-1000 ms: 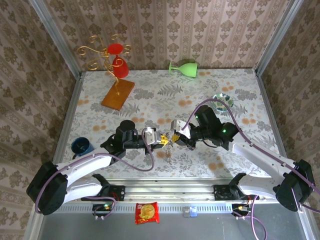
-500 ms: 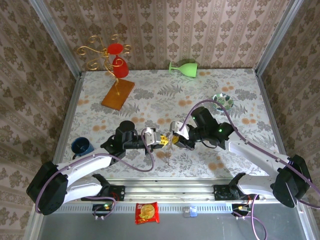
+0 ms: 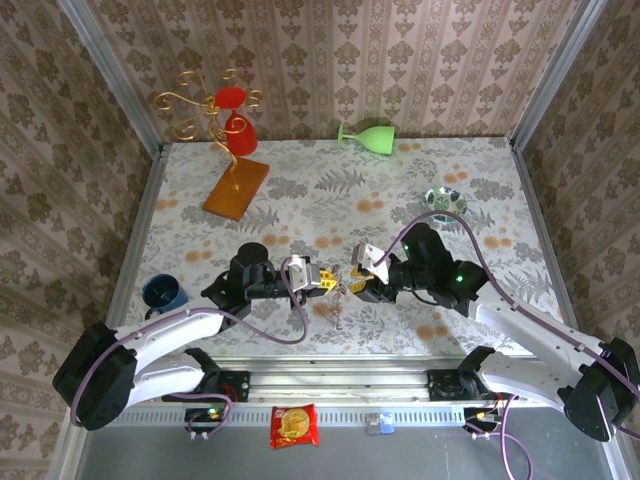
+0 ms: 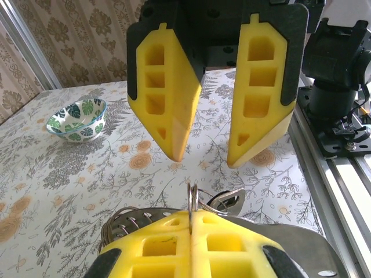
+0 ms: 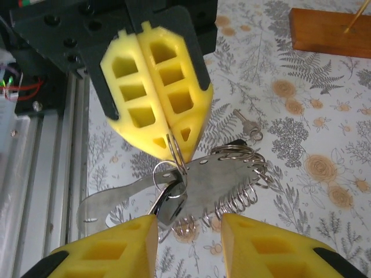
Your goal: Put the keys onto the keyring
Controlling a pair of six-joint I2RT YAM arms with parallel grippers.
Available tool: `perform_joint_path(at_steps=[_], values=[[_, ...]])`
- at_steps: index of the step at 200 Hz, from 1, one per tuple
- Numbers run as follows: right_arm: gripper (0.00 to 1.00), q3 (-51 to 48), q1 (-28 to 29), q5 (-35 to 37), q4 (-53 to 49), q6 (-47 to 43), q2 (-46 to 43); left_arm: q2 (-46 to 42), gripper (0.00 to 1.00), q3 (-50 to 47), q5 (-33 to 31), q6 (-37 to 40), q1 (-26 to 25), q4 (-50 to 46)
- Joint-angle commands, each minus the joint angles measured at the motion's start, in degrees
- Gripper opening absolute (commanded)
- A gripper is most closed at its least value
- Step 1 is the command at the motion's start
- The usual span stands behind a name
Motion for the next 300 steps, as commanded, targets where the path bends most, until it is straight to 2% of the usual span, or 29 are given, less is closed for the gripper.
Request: perform_joint_path(at_steps=[1, 90, 137, 167, 207, 233, 280, 290, 300], values=[[0.36, -2.0, 0.6, -1.9, 3.7, 5.7, -1.0, 0.0, 0.00, -0.7, 0.1, -2.3, -0.1, 5.4], [0.41, -3.5, 2.3, -2.4, 5.8, 9.6, 2.2, 2.0, 0.00, -1.3, -0.5, -4.0, -0.5, 8.7], [0.40, -4.5, 2.8, 0.3, 8.0, 11.1, 1.8, 2.2, 0.00, -1.9, -1.0, -4.4, -0.7, 10.2], [0.29, -5.7, 4.5, 3.2, 11.6, 13.2, 2.5, 2.5, 0.00, -2.4, -1.3, -5.2, -0.8, 11.8], [0.07, -6.6, 4.9, 6.1, 11.0, 12.9, 3.2, 2.8, 0.00, -2.8, -1.3, -5.6, -0.9, 13.0], [0.00, -7.6, 4.9, 6.9, 10.5, 11.6, 5.2, 3.2, 0.00, -2.8, -1.2, -5.9, -0.9, 14.3], [0.00, -5.9, 5.0, 6.6, 8.3, 11.2, 6.4, 3.4, 0.00, -2.8, -0.9, -5.9, -1.1, 14.3], [0.05, -6.0, 5.0, 6.7, 8.3, 11.0, 5.5, 3.5, 0.00, -2.9, -0.9, -5.7, -1.2, 14.1], [0.16, -6.3, 5.0, 7.0, 8.7, 10.7, 4.3, 3.6, 0.00, -2.9, -0.9, -5.7, -1.2, 14.1]])
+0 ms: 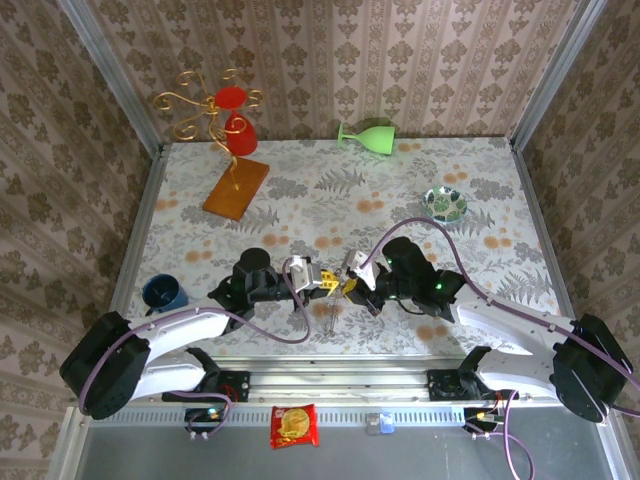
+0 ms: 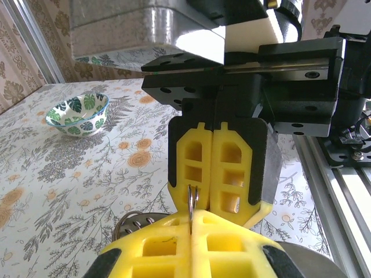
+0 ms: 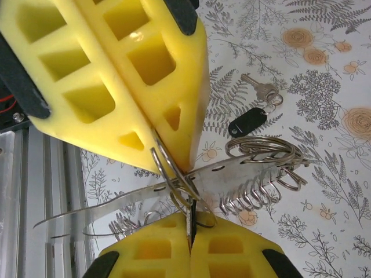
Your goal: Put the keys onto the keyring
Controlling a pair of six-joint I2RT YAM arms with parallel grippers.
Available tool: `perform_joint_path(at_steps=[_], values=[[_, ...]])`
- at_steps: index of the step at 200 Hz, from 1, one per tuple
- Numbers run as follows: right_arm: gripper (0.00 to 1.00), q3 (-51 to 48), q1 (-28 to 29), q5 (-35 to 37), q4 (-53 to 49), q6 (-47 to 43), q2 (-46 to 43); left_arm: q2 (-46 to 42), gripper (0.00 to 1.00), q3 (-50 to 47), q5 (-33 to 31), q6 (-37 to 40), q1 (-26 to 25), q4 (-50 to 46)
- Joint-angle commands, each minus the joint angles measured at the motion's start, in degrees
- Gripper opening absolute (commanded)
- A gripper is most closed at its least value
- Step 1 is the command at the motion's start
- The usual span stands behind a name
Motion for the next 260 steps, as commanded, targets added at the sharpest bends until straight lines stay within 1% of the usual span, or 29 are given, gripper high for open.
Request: perform_joint_path(at_steps=[1, 16, 29, 65, 111, 168, 209, 231, 260], values=[[0.17, 0.0, 0.4, 1.7, -2.3, -1.5, -2.3, -0.3, 0.00, 0.2, 0.8, -0.8, -0.4, 4.6], [0.29, -0.8, 0.3, 2.5, -1.7, -2.3, -4.7, -0.1, 0.00, 0.3, 0.8, -0.7, -0.4, 4.6], [0.33, -1.6, 0.3, 3.1, -1.4, -3.4, -6.8, 0.0, 0.00, 0.3, 0.9, -0.7, -0.5, 4.8], [0.35, -2.1, 0.0, 1.6, -0.7, -5.3, -10.6, 0.3, 0.00, 0.0, 1.3, -1.2, -0.5, 5.9], [0.33, -2.2, -0.1, 0.3, 4.3, -4.1, -9.3, 2.0, 0.00, -0.9, 2.5, -4.0, -0.5, 10.9], [0.26, -3.0, -0.1, -0.2, 6.4, -3.9, -8.0, 4.4, 0.00, -2.1, 4.2, -7.1, -0.5, 16.8], [0.20, -3.2, -0.1, -1.5, 8.4, -3.3, -7.4, 4.9, 0.00, -2.0, 5.4, -7.9, -0.5, 17.7], [0.13, -2.9, -0.1, -2.6, 8.6, -3.5, -6.7, 5.5, 0.00, -2.1, 5.9, -8.5, -0.5, 18.7], [0.00, -2.0, -0.1, -3.7, 7.4, -4.5, -6.2, 5.9, 0.00, -2.3, 4.9, -9.0, -0.5, 19.6]])
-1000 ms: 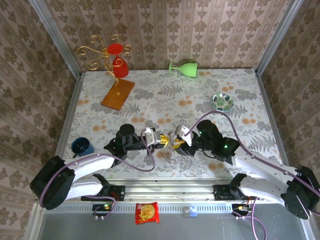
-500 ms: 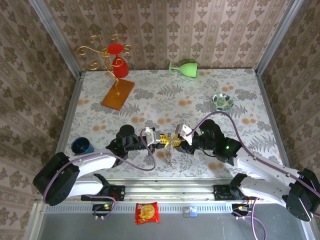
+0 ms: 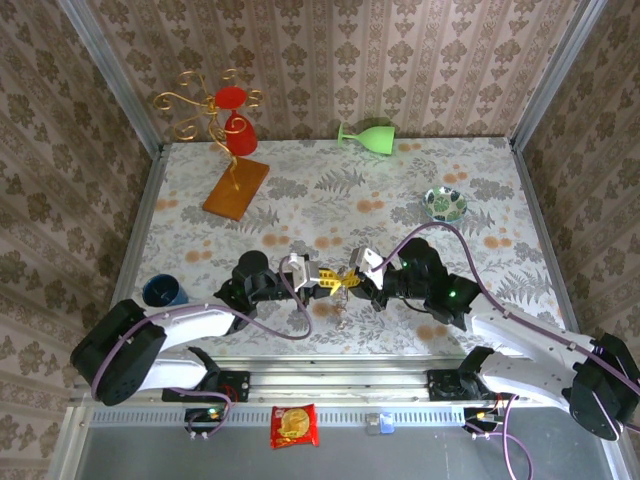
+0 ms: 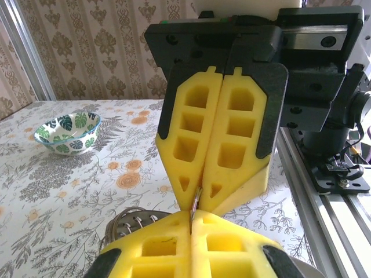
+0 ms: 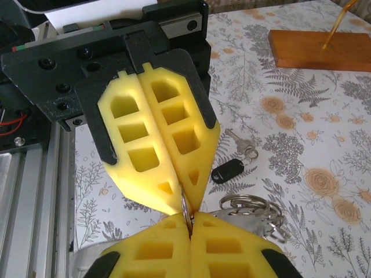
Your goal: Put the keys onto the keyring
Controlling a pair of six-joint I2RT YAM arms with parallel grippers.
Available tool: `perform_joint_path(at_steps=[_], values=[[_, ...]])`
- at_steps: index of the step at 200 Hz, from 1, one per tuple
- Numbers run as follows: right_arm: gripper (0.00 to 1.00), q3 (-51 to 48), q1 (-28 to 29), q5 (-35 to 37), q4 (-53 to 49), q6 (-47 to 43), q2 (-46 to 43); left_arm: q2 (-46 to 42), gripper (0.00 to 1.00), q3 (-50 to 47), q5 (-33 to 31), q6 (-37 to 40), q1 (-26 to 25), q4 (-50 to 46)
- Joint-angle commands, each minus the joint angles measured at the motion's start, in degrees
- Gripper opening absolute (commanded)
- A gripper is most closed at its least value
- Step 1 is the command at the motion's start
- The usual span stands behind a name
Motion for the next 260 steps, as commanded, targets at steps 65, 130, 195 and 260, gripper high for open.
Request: perform_joint_path(at_steps=[65, 130, 195, 260], values=[[0.00, 9.3, 0.5, -2.5, -17.7, -12.6, 3.8, -4.0, 0.19, 3.3, -1.7, 6.7, -0.6, -13.1], [0.00, 18.6, 1.9, -2.3, -28.6, -20.9, 8.9, -6.4, 0.18, 8.5, -2.4, 16.1, -1.3, -30.0], [0.21, 16.7, 1.1, -5.1, -23.2, -17.1, 6.8, -8.2, 0.00, 8.0, -3.7, 18.4, -1.7, -29.4], [0.32, 6.1, -3.7, -10.1, -8.5, -7.4, 0.7, -7.5, 0.00, 3.1, -0.9, 10.6, -1.3, -15.0]])
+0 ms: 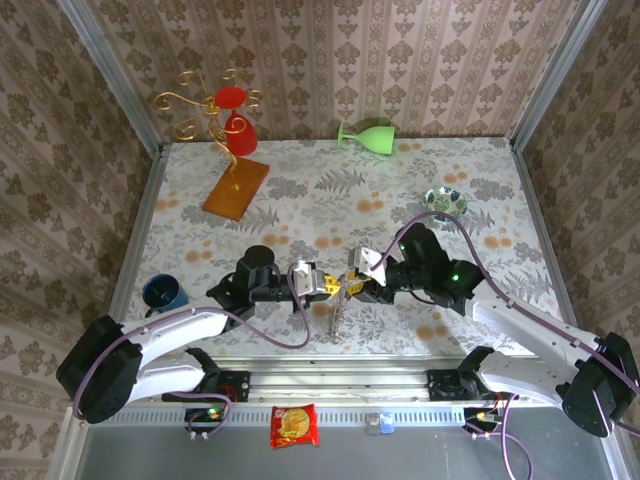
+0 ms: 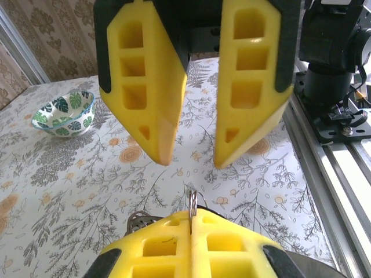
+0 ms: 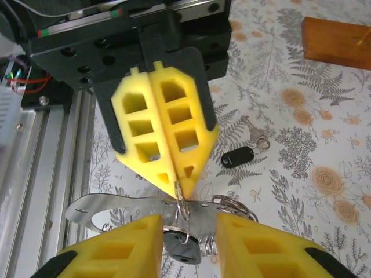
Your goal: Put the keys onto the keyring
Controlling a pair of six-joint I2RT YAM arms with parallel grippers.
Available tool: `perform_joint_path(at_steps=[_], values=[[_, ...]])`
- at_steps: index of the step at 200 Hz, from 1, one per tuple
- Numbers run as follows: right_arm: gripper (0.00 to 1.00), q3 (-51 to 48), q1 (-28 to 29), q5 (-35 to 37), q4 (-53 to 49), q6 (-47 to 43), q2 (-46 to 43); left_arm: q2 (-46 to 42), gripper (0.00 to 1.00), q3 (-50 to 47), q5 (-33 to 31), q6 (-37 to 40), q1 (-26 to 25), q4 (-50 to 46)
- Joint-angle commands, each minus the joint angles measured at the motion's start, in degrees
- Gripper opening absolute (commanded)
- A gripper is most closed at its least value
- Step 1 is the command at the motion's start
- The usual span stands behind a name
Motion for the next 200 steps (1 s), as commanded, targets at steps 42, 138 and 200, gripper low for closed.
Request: perform_joint_path(at_steps=[42, 138, 200], values=[[0.31, -3.9, -0.2, -3.5, 9.0, 4.9, 0.7, 0.7, 0.00, -2.6, 2.7, -6.8, 0.3, 12.7], [0.00, -2.0, -0.2, -5.1, 8.2, 3.9, 2.6, 2.4, 0.11, -4.3, 0.9, -10.4, 0.6, 18.7], [0.00, 7.3, 1.5, -0.7, -9.0, -5.9, 5.8, -1.0, 0.24, 0.4, -2.1, 0.1, 0.3, -1.6]])
